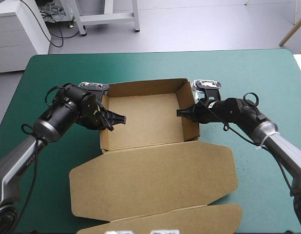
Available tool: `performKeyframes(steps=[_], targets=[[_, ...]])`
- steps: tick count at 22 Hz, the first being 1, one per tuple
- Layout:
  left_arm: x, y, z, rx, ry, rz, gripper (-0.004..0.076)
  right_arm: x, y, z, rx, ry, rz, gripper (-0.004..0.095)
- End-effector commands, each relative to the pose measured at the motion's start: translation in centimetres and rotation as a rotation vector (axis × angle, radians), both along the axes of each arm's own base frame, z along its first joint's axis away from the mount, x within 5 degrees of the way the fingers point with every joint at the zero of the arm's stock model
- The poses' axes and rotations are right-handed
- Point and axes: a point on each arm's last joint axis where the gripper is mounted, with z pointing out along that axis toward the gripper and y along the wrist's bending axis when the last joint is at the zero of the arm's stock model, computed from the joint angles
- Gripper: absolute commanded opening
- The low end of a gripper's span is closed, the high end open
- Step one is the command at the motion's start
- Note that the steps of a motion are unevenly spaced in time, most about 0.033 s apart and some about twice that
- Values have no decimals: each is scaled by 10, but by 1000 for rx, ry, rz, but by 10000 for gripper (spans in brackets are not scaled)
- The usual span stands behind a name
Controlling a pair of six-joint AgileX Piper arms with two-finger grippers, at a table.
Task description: Fold the box
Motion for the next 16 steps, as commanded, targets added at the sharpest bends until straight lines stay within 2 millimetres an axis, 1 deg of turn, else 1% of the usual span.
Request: performKeyframes(steps=[1,6,8,9,11,12,14,16], targets=[[6,-2,6,35,-56,-40,-10,-4,1,30,70,-75,-4,-15],[12,-2,1,71,-67,-57,-10,-4,0,33,35,-76,19,-3],[14,-5,2,74,-95,-130,-10,-4,0,34,23,-72,24,-1],[14,-6,2,69,-101,-139,-10,-4,-1,36,10,-72,25,-1],[16,-7,0,61,-101,-140,-10,-4,-5,43,-48,-49,11,-1],[19,-10,0,51,-95,-138,-10,-4,-8,50,-89,-40,0,-1],[27,-18,1,9,-83,-134,-10,-6,-14,63,-163,-4,-7,-1],[37,-27,1,-14,-51,-151,-10,-8,-18,70,-204,26,-22,-1]])
